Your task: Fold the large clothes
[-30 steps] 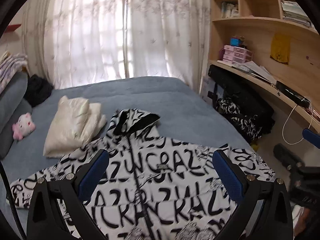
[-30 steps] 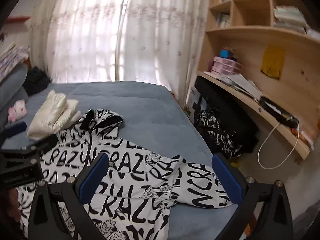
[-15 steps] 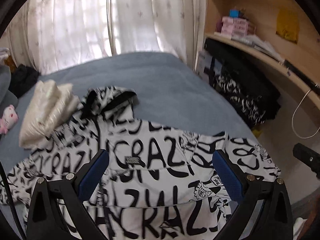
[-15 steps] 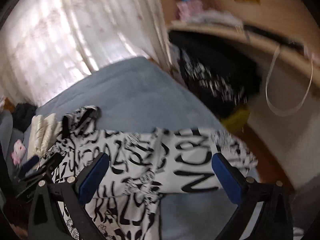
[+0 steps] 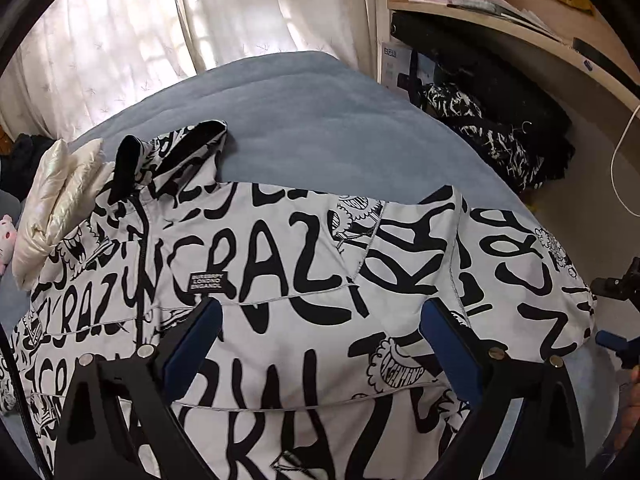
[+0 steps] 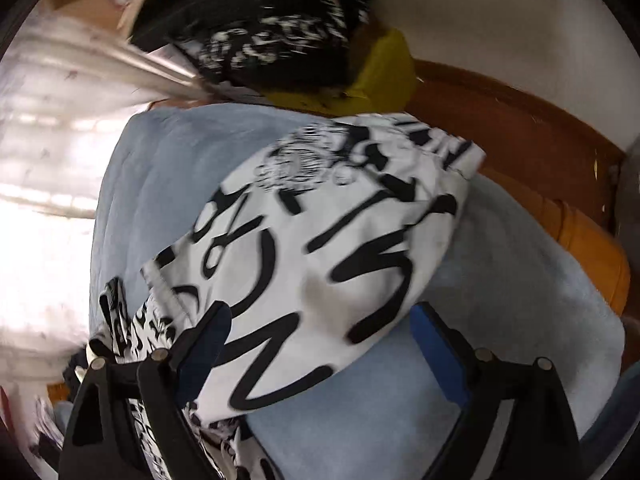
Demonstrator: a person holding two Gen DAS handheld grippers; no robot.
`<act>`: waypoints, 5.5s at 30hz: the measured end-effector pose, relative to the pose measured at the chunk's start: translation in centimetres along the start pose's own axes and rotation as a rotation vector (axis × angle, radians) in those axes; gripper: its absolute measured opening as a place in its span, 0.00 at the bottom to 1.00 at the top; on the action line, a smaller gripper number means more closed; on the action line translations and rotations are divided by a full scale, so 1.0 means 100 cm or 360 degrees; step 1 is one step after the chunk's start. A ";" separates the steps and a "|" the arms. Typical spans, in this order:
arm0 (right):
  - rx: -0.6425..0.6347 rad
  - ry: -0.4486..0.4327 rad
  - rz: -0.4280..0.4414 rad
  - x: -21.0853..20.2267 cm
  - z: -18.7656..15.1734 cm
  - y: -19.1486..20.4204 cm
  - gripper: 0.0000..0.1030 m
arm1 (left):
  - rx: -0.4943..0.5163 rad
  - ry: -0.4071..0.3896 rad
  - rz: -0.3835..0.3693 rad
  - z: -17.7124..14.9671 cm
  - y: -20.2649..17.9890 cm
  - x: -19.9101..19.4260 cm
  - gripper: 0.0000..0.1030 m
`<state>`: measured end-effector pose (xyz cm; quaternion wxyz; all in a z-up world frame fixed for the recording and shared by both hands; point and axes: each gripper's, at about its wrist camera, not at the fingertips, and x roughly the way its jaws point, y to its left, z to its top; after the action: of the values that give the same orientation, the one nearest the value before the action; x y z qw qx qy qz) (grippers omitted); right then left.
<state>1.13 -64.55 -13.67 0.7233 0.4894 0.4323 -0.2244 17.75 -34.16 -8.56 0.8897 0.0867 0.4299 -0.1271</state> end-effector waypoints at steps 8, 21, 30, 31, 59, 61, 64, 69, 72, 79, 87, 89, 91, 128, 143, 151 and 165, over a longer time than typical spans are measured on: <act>0.0204 0.0038 0.0032 0.020 0.006 -0.025 0.85 | -0.0027 0.0020 -0.0015 -0.003 -0.015 0.018 0.94; 0.0022 -0.0331 -0.0081 0.001 0.010 0.015 0.06 | -0.0086 -0.0014 -0.0004 -0.012 0.031 0.001 0.92; -0.1049 -0.0787 0.0132 -0.070 -0.097 0.203 0.06 | -0.0275 -0.0183 0.0061 -0.021 0.127 -0.041 0.92; -0.1160 -0.0782 0.0156 -0.068 -0.114 0.218 0.06 | -0.0303 -0.0201 0.0076 -0.024 0.139 -0.044 0.92; -0.0947 -0.0196 0.0422 0.039 -0.245 0.120 0.47 | -0.0100 0.0088 -0.0131 -0.075 0.136 0.004 0.92; -0.0924 -0.0213 0.0417 0.040 -0.244 0.110 0.47 | -0.0024 0.0121 -0.0109 -0.072 0.116 0.011 0.92; -0.0929 -0.0219 0.0388 0.044 -0.244 0.105 0.47 | 0.0052 0.0166 -0.0106 -0.069 0.095 0.022 0.92; -0.0987 -0.0234 0.0354 0.055 -0.252 0.112 0.47 | 0.0185 0.0259 0.0032 -0.064 0.065 0.047 0.92; -0.0985 -0.0229 0.0352 0.060 -0.252 0.111 0.47 | 0.0260 0.0278 0.0135 -0.055 0.056 0.060 0.62; -0.0995 -0.0243 0.0354 0.060 -0.254 0.110 0.47 | 0.0028 -0.0075 0.0144 -0.013 0.106 0.016 0.11; -0.1022 -0.0227 0.0337 0.064 -0.255 0.110 0.47 | -0.0829 0.0141 -0.0019 -0.089 0.260 0.033 0.62; -0.1037 -0.0224 0.0331 0.065 -0.257 0.111 0.47 | -0.0942 0.0240 -0.0097 -0.112 0.283 0.047 0.62; -0.1049 -0.0223 0.0328 0.064 -0.258 0.112 0.48 | -0.1015 0.0178 -0.0234 -0.121 0.297 0.044 0.63; -0.1021 -0.0186 -0.0044 0.121 -0.073 0.191 0.03 | -0.0341 0.0142 0.0071 -0.031 0.273 0.098 0.22; -0.1158 -0.0250 0.0006 0.054 -0.157 0.208 0.15 | -0.0326 0.0042 0.0085 -0.058 0.281 0.050 0.57; -0.1487 0.0038 0.0039 0.100 -0.260 0.240 0.35 | -0.0364 0.0130 -0.0060 -0.062 0.235 0.061 0.31; -0.1165 -0.0172 -0.0150 0.071 -0.189 0.135 0.00 | -0.0218 0.0207 -0.0043 -0.083 0.217 0.078 0.42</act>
<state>7.28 -41.17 -15.49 0.8611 0.1654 0.4671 -0.1134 22.77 -12.47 -18.82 0.8619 0.0280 0.4956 -0.1034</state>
